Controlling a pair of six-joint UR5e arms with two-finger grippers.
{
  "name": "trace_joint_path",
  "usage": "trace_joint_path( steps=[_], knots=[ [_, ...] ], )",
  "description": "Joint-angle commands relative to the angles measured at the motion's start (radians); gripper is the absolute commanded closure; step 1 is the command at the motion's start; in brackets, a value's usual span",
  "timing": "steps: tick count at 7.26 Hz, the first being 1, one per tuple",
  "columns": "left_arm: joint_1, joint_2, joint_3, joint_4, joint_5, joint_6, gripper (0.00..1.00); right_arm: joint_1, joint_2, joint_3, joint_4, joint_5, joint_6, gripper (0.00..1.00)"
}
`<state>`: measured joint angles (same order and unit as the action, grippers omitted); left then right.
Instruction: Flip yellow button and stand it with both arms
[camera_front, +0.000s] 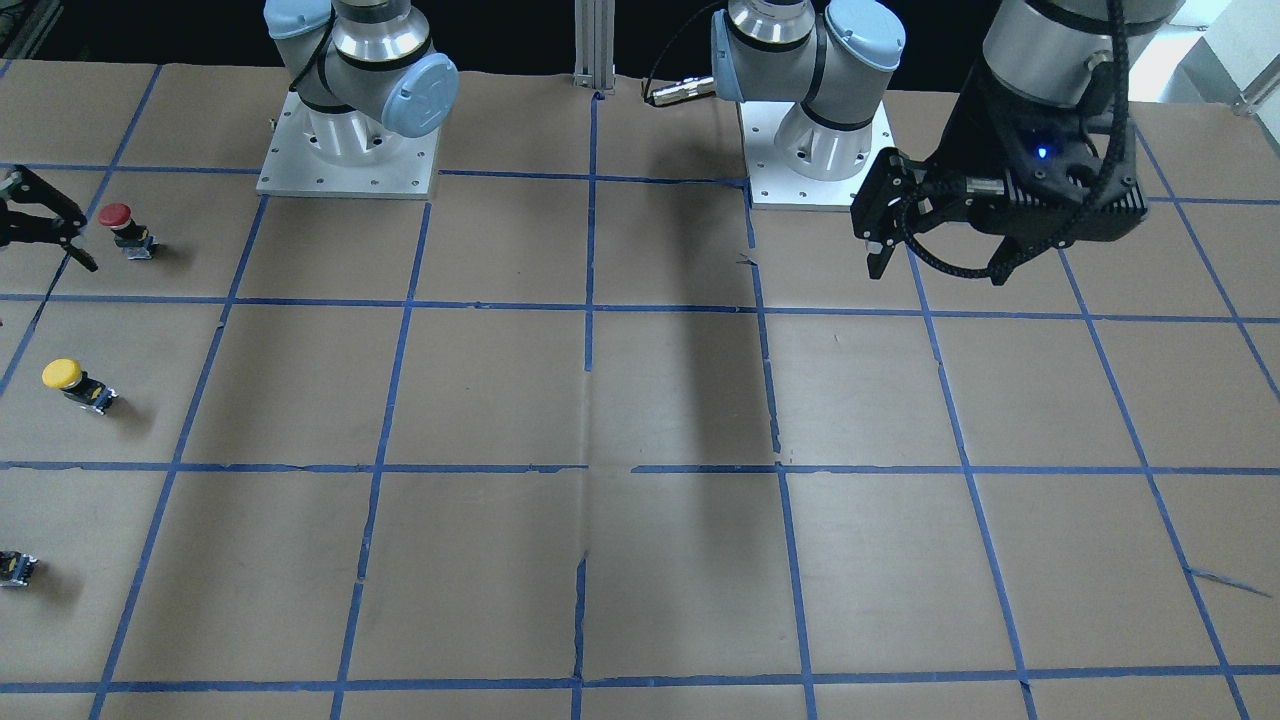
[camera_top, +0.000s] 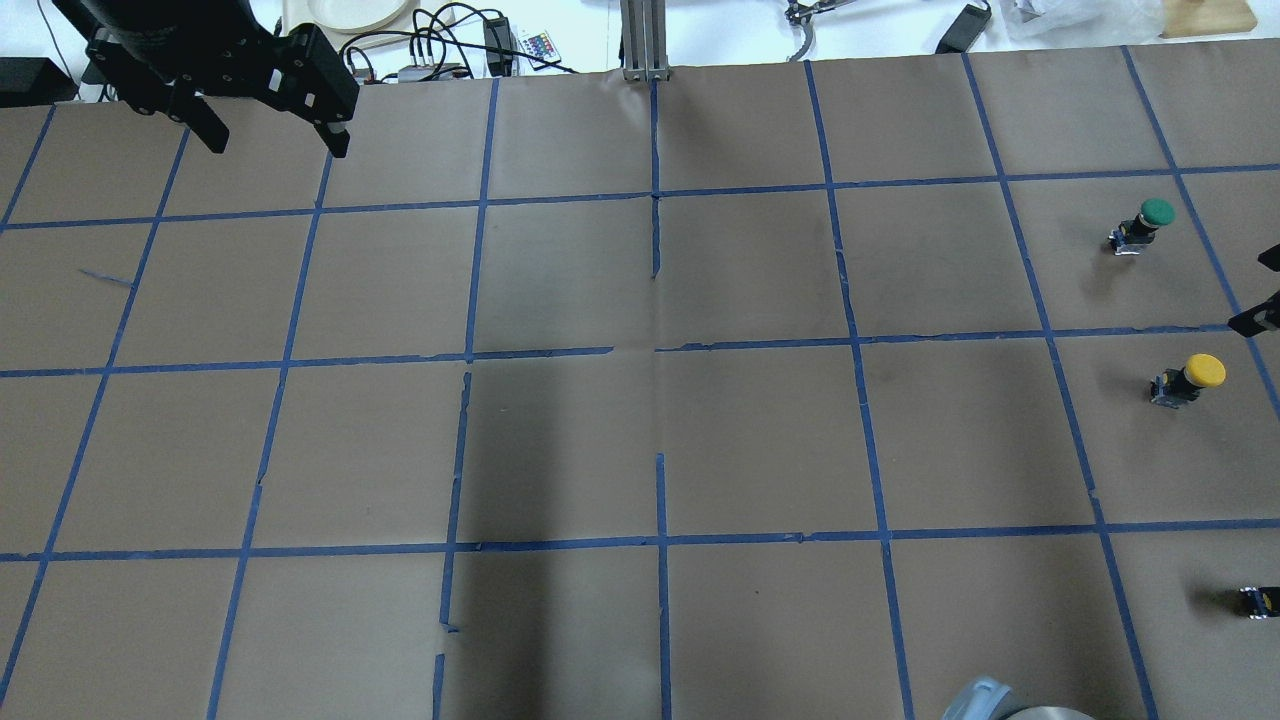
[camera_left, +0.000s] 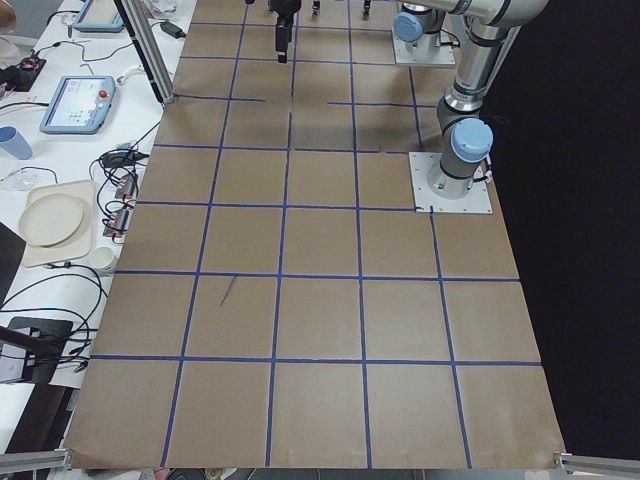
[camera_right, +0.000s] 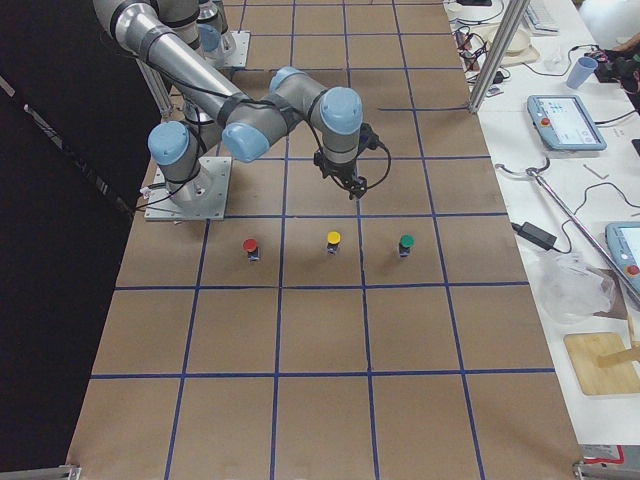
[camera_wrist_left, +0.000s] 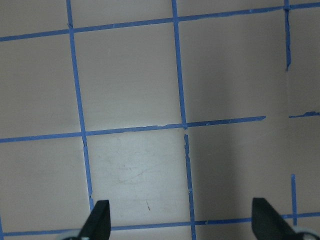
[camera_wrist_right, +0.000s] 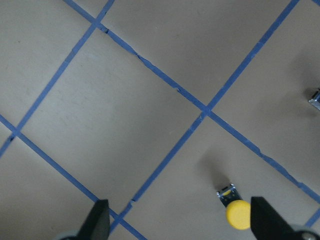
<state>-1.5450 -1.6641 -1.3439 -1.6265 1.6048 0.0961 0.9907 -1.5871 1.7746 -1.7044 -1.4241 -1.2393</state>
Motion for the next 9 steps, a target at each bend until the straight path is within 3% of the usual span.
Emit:
trace_joint_path(
  steps=[1, 5, 7, 8, 9],
  knots=[
    [-0.007, -0.029, -0.008, 0.088, 0.006, -0.009, 0.0, 0.19, -0.042, -0.004, 0.054, -0.012, 0.374, 0.01],
    [-0.009, -0.029, -0.007, 0.018, 0.024, -0.013, 0.0, 0.388, -0.132, -0.007, 0.117, -0.03, 0.801, 0.0],
    [-0.012, -0.031, -0.007, 0.001, -0.049, -0.019, 0.0, 0.428, -0.16, -0.055, 0.204, -0.032, 0.95, 0.0],
    [-0.01, -0.014, -0.009, -0.042, -0.092, -0.019, 0.0, 0.466, -0.16, -0.107, 0.285, -0.05, 1.037, 0.0],
    [-0.009, -0.01, -0.003, -0.124, -0.086, -0.016, 0.01, 0.494, -0.159, -0.141, 0.328, -0.131, 1.116, 0.0]
  ],
)
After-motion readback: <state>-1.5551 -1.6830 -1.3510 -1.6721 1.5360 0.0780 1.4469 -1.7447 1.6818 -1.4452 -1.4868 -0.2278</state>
